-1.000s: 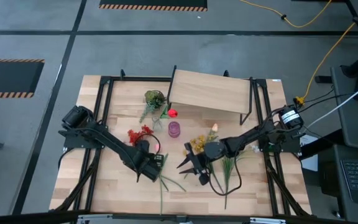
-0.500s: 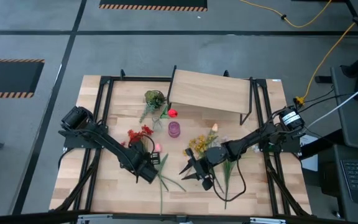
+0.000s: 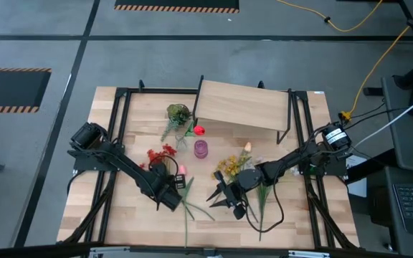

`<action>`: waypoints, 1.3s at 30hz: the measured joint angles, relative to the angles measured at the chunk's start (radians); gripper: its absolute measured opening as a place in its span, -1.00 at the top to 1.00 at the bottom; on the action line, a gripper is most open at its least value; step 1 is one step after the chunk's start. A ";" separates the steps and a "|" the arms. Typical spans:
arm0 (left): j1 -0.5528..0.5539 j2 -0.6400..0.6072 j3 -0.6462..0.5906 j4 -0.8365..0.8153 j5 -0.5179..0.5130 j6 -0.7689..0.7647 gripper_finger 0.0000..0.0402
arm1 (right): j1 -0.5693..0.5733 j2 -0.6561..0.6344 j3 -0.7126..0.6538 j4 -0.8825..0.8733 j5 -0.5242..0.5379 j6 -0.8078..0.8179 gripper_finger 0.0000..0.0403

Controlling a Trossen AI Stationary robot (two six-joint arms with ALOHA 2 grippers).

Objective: Pick and place flowers into a vace then onto a shelf
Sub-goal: Put the red flowers into the transparent vase

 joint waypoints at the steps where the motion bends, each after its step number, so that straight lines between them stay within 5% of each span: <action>1: 0.000 0.000 0.000 0.000 0.000 -0.002 0.43 | 0.000 0.000 0.000 -0.001 0.000 0.000 0.44; 27: 0.025 0.107 0.002 0.038 -0.015 -0.026 0.44 | 0.000 0.000 0.000 -0.016 -0.024 0.000 0.44; 33: 0.023 0.110 0.002 0.041 -0.049 0.008 0.67 | 0.000 0.001 0.000 -0.022 -0.024 0.000 0.44; 39: 0.011 0.111 0.000 0.000 -0.210 0.006 0.94 | 0.000 0.001 0.000 -0.035 -0.024 0.001 0.44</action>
